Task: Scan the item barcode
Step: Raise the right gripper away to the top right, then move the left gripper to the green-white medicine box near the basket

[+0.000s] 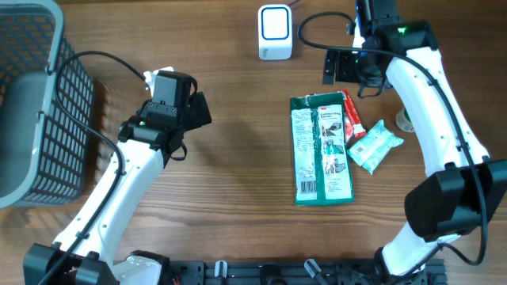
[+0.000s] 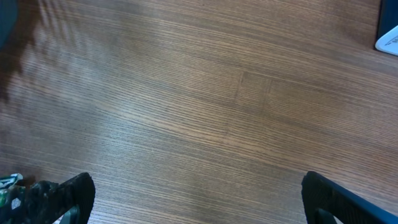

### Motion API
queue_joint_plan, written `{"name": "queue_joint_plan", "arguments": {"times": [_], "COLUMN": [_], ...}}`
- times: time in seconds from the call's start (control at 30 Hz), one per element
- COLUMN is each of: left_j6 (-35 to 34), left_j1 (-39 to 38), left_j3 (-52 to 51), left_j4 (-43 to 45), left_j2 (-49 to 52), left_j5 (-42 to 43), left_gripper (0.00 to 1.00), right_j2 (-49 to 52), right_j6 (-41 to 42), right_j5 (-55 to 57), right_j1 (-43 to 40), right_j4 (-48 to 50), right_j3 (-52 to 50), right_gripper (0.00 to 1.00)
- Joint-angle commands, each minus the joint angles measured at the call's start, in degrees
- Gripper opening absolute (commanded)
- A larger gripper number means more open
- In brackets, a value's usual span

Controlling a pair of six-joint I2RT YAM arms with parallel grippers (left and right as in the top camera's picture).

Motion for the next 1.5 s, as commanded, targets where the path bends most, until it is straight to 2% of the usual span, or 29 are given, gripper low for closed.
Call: {"name": "queue_joint_plan", "arguments": {"times": [0.0,0.3,0.63,0.83,1.1,1.17,1.27,1.47], "left_j6": [0.6,0.6,0.4,0.2,0.2,-0.2,-3.5,-4.3], "left_j1": [0.3,0.3,0.3,0.3,0.3,0.6,3.6,12.4], "left_j3": [0.4,0.4,0.4,0.4,0.4,0.4,0.4,0.4], "left_j4": [0.2,0.2,0.3,8.0,8.3,7.5,4.7,-2.5], "left_j2": [0.0,0.0,0.0,0.1,0.1,0.1,0.5,2.4], "left_j5": [-0.7,-0.7,-0.7,-0.7,-0.6,-1.0,-1.4,-0.1], "left_gripper": [1.00,1.00,1.00,1.00,1.00,0.91,0.91,0.91], "right_j2": [-0.3,-0.3,-0.3,-0.3,-0.3,-0.3,-0.3,-0.3], "right_j6": [0.1,0.1,0.1,0.1,0.1,0.1,0.1,0.1], "right_j5": [1.0,1.0,1.0,1.0,1.0,1.0,1.0,1.0], "right_j1": [0.0,0.0,0.0,0.0,0.0,0.0,0.0,0.0], "right_j4": [3.8,11.5,11.7,11.7,11.7,11.7,11.7,11.7], "right_j3": [0.6,0.6,0.6,0.6,0.6,0.6,0.6,0.6], "right_gripper": [1.00,1.00,1.00,1.00,1.00,1.00,1.00,1.00]}}
